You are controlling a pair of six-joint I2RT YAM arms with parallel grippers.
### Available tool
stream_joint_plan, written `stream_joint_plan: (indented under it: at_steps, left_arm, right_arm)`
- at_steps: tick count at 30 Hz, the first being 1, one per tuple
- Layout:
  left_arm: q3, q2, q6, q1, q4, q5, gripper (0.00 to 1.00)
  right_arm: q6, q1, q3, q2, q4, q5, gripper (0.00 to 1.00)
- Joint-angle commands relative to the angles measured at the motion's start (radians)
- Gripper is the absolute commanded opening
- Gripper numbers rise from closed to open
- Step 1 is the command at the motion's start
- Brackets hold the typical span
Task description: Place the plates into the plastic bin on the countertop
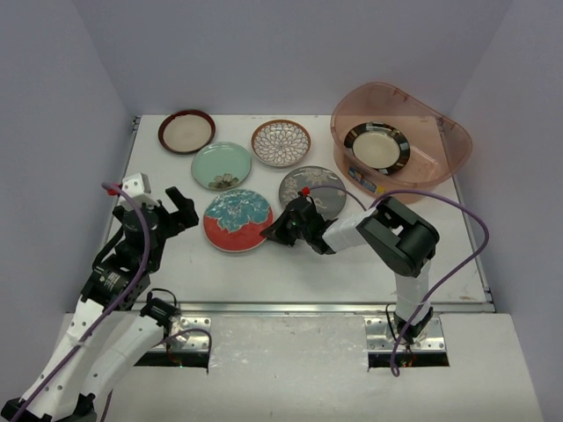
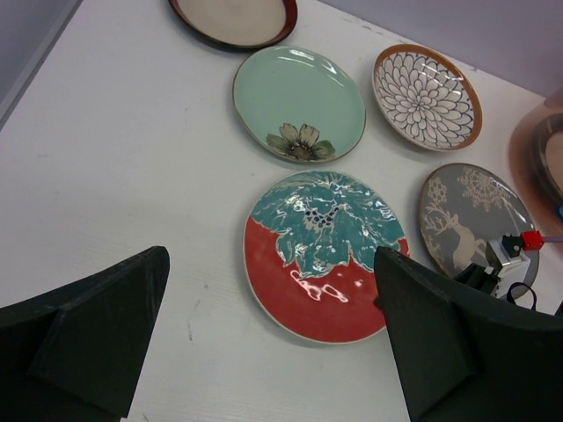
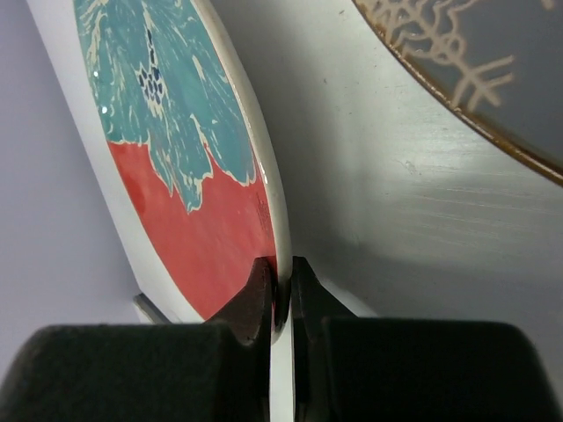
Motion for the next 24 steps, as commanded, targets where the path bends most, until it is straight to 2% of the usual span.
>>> stream_joint_plan:
  at_steps: [1, 5, 11, 24]
  left_arm:
    - [0.005, -0.038, 0.015, -0.006, 0.045, -0.001, 1.00]
    - [0.004, -0.052, 0.015, -0.011, 0.045, -0.002, 1.00]
    - [0.004, -0.060, 0.012, -0.016, 0.040, -0.007, 1.00]
    - [0.004, -0.082, 0.009, -0.025, 0.040, -0.018, 1.00]
  right_arm:
    - [-0.037, 0.007, -0.019, 0.013, 0.059, -0.060, 0.00]
    - [-0.047, -0.007, 0.007, -0.044, 0.149, -0.189, 0.00]
    - [0.053, -0.086, -0.009, -0.126, 0.318, -0.345, 0.00]
    - [0.086, -0.185, -0.004, -0.327, 0.280, -0.421, 0.00]
